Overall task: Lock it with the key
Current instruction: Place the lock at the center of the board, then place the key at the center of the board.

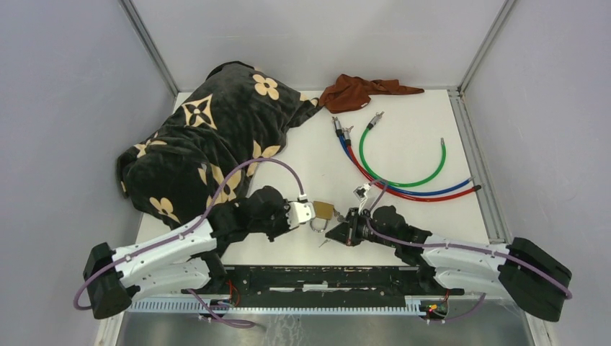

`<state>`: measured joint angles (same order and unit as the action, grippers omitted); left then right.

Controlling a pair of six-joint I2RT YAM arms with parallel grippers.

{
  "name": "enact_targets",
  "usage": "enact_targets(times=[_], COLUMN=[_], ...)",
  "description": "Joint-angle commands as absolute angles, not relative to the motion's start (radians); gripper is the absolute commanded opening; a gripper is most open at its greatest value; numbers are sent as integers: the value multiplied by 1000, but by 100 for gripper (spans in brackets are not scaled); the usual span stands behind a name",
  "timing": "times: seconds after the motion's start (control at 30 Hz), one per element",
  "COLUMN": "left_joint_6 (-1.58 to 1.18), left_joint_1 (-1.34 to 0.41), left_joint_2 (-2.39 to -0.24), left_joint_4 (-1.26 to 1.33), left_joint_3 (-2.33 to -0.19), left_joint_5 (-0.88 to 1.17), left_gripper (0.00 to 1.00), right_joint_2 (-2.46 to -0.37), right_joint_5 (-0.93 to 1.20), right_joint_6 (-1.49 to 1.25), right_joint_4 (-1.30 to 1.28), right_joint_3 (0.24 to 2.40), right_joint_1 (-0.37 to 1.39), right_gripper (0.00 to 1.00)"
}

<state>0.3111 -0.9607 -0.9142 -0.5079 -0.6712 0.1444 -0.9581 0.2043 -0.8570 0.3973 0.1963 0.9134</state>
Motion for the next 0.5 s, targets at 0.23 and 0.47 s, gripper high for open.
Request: enact_targets(times=[0.23, 0.47], left_joint_6=[440, 349], left_joint_1=[-1083, -1119], left_joint_2=[-1002, -1023], left_joint_4=[-625, -586], left_joint_3=[-695, -675], left_joint_5=[-127, -123], left_gripper=[2, 2], right_joint_2=[-1344, -1523], right_joint_5=[-26, -6], right_joint_6=[-1562, -1649], right_joint_4=[805, 905], right_joint_3=[201, 249], right_joint_1=[1121, 1146], right_gripper=[0, 0])
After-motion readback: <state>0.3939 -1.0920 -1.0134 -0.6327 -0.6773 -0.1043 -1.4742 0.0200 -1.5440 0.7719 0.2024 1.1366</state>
